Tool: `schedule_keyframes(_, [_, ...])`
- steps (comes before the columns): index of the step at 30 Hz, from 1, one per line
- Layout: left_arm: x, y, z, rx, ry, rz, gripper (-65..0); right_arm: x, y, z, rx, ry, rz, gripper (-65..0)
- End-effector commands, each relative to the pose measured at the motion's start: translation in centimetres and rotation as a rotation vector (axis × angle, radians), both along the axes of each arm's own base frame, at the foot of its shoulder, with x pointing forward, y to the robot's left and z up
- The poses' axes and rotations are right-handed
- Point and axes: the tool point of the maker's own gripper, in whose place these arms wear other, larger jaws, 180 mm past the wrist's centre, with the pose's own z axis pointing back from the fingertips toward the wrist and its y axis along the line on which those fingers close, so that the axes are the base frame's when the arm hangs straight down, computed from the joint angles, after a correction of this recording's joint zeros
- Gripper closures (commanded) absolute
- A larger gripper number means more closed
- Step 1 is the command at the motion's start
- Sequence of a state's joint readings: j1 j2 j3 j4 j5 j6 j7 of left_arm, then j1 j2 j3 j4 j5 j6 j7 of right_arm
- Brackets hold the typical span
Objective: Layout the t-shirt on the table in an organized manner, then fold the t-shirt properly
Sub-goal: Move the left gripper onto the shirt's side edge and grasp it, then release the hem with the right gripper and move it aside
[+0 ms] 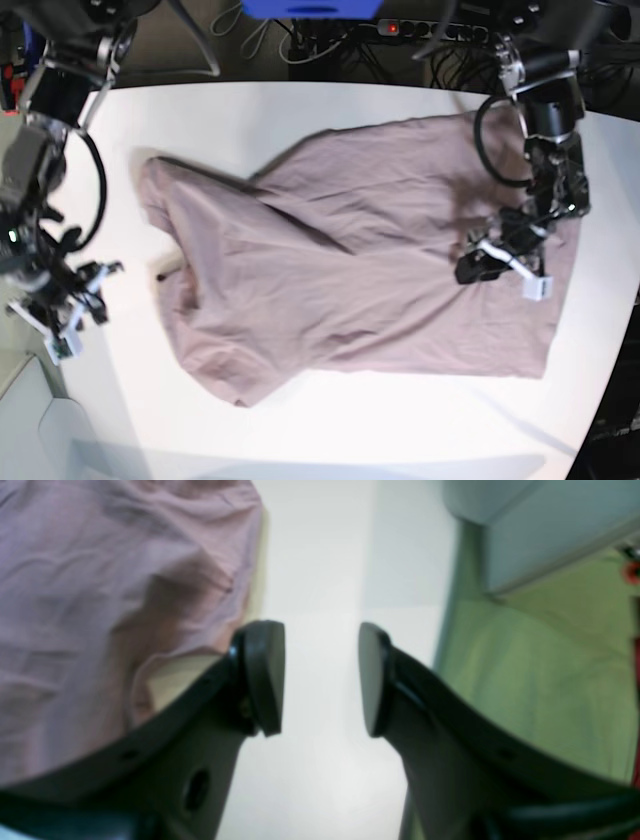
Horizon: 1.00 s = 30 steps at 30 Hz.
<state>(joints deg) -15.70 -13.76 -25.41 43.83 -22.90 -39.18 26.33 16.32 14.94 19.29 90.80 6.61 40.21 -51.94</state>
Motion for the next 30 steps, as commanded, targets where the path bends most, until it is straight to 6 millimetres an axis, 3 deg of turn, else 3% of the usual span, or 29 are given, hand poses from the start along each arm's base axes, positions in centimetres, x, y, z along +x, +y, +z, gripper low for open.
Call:
schedule_keyframes(1, [-4.3,1.8,-4.4,0.124,0.225,-0.029,-32.7,1.9,0.5,1.4,0.013,-0.038,0.023,-24.4])
schedule_keyframes(4, [-6.1,3.7,-5.2,0.155,0.262,-0.020,-32.7,4.8,2.4,-0.2,0.063,0.032,0.073,-24.4])
schedule_keyframes(8, [-7.4,4.3,-5.8,0.158,0.284,-0.009,-32.7,8.7,5.4,-1.5,0.153,0.058,0.148,-24.8])
schedule_keyframes(12, [-7.9,6.1,-5.5,0.129,0.281,0.070,-32.7,11.9,8.7,-1.5,0.253,0.022,0.209,-24.8])
schedule_keyframes(16, [-7.7,6.2,-5.4,0.122,0.275,0.083,-32.8,13.8,10.9,-1.0,0.346,-0.044,0.238,-24.8])
schedule_keyframes(20, [-7.7,6.2,-5.4,0.120,0.275,0.085,-32.8,13.9,11.8,-2.1,0.425,-0.068,0.225,-24.8])
schedule_keyframes(23, [-7.7,6.2,-5.4,0.119,0.274,0.086,-32.8,13.0,12.8,-5.0,0.483,-0.041,0.187,-24.5])
schedule_keyframes(30, [-7.7,6.3,-5.3,0.119,0.272,0.088,-32.8,8.2,14.3,-11.8,0.525,0.095,0.161,-24.4])
